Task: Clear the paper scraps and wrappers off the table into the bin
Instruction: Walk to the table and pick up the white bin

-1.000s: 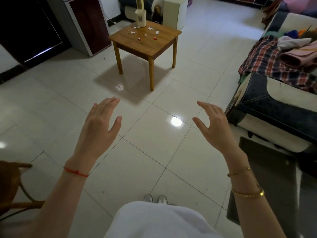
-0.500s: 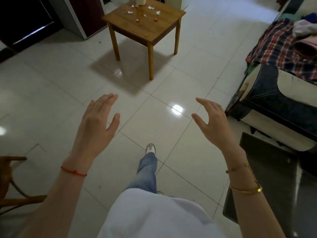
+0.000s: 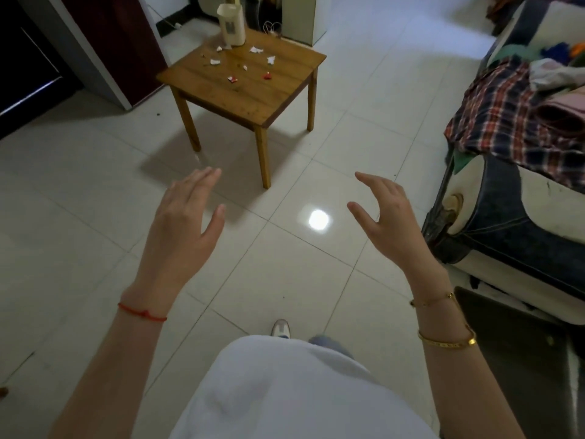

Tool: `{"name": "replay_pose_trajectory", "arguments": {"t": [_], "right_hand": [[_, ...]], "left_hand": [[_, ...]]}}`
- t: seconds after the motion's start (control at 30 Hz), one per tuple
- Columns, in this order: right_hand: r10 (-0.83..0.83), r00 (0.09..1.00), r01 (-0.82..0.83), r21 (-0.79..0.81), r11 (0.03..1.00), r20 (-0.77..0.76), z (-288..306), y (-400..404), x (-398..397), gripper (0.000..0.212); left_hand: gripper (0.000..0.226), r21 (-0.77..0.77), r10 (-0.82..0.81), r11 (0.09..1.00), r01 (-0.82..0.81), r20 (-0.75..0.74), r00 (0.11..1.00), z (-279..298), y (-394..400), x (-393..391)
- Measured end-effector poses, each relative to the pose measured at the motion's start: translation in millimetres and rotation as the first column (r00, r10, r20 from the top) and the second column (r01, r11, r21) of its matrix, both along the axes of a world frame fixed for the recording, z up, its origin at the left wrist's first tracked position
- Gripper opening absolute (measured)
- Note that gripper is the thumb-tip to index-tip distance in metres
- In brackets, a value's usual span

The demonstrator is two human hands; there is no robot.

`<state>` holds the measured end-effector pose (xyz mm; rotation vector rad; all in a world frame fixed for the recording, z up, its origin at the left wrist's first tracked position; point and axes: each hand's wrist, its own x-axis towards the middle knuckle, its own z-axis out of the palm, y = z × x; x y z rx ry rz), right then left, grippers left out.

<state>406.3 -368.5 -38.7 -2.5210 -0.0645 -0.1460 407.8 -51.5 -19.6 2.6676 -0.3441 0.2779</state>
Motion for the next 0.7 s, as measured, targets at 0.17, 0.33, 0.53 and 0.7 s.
{"name": "replay_pose_trajectory", "arguments": {"t": [0.17,0.33,0.53,0.7], "right_hand": [[-0.047,0.999,0.047,-0.002,0.999,-0.016,-1.9,-20.9,81.7,0.052],[-0.089,0.996,0.089,-0.003,0.996,-0.013,-13.7,-53.0,169.0,0.052],[-0.071,0.997,0.071,-0.004,0.997,-0.027,-18.9,-103.7,295.9,0.052],[-0.01,1.0,0.01,-0.019,1.0,-0.024,-5.5,-148.6,412.0,0.052]], "left_hand": [[0.052,-0.016,-0.05,0.999,0.05,-0.024,0.998,4.1,-22.7,100.8],[0.052,-0.017,-0.089,0.996,0.089,-0.055,0.994,-4.3,-53.5,197.7],[0.052,-0.041,-0.079,0.996,0.076,-0.078,0.994,-9.6,-112.1,320.0],[0.052,-0.079,-0.026,0.997,0.019,-0.098,0.995,1.1,-164.6,419.1]]}}
